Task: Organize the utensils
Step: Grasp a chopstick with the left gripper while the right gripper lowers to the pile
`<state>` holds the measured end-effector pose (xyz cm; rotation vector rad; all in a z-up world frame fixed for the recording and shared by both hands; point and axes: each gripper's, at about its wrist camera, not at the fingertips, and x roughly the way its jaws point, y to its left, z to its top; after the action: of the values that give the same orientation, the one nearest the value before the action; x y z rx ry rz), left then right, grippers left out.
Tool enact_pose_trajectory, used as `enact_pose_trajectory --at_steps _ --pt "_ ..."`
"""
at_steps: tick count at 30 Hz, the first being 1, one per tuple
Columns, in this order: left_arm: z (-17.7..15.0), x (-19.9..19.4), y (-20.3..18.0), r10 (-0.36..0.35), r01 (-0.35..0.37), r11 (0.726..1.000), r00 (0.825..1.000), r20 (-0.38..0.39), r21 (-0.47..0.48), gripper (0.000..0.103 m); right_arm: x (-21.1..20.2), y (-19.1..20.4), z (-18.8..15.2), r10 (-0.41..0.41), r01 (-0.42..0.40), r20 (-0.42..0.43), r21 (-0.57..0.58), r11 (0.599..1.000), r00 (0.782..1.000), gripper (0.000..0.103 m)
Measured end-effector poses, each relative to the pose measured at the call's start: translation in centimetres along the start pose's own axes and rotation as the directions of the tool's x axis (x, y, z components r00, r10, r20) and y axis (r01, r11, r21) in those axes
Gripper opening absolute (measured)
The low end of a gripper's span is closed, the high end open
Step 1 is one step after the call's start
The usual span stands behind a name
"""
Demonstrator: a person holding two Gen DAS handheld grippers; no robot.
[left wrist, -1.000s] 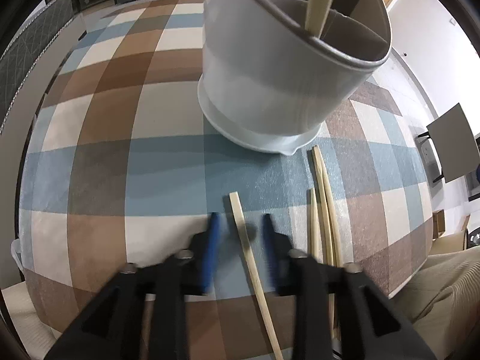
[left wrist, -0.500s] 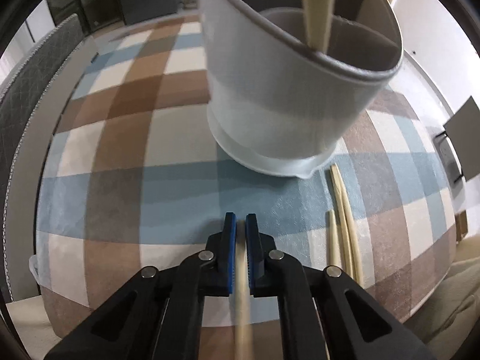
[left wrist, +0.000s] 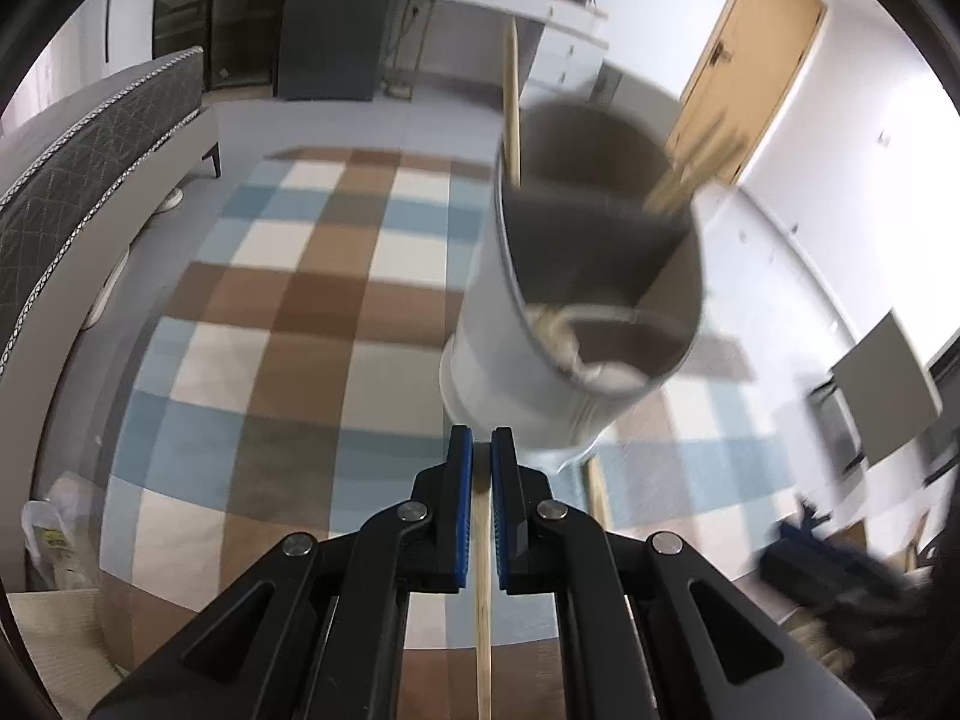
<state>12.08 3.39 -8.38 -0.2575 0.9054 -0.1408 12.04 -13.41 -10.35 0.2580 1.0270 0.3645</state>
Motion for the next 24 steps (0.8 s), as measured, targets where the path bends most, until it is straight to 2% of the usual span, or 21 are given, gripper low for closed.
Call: enact_pose_trajectory --at_steps 6,8,12,19,24 --pt "1.5 -2.3 0.1 -0.041 0.043 0.998 0.998 0.057 -0.037 0.002 3.9 1.8 -0.1 0.002 -0.008 -0.114 -0.06 0.998 0.993 0.045" --pt "1.7 -2.3 0.5 -0.05 0.053 0.997 0.997 0.06 -0.049 0.002 5.2 2.2 -0.1 -0.007 -0.003 -0.137 -0.073 0.997 0.991 0.043" --pt "2.1 -1.8 1.8 -0.063 0.067 0.995 0.997 0.054 -0.078 0.002 7.6 2.2 -0.3 -0.022 0.008 -0.201 -0.07 0.998 0.979 0.031" --pt "2.5 -2.3 2.0 -0.067 0.072 0.994 0.996 0.056 -0.088 0.002 9.5 1.7 -0.6 -0.043 0.029 -0.241 -0.059 0.998 0.97 0.026" --pt "2.5 -2.2 1.8 -0.062 0.066 0.995 0.997 0.056 -0.073 0.002 10.1 2.4 -0.1 -0.098 0.073 -0.229 -0.115 0.991 0.968 0.025"
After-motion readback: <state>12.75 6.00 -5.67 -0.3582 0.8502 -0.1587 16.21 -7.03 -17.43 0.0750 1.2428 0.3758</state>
